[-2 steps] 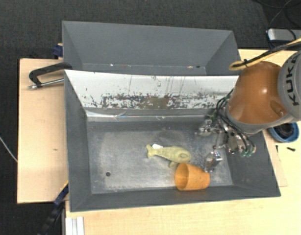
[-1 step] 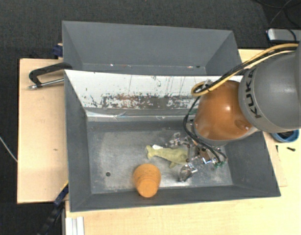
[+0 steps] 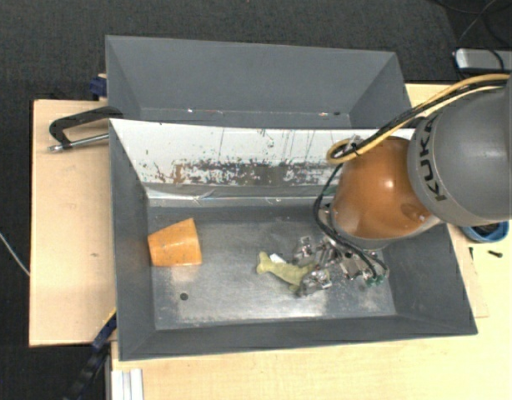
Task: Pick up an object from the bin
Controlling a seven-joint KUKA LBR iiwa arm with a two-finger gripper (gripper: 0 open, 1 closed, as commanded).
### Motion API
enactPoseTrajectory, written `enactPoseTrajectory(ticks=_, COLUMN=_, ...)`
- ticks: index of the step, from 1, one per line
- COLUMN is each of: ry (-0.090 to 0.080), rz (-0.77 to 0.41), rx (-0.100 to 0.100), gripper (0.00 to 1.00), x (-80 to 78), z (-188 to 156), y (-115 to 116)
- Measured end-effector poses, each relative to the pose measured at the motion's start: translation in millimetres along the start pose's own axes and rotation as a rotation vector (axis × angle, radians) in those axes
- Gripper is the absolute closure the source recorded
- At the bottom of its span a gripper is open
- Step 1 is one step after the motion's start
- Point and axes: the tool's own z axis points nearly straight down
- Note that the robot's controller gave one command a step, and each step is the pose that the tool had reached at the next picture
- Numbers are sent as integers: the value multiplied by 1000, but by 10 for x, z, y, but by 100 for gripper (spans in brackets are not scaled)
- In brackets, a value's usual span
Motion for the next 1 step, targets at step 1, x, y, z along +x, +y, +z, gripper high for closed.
enactPoseTrajectory(ticks=1, ry=-5, rz=-219, rx=4, gripper=100, x=-287, z=-2063, y=-223)
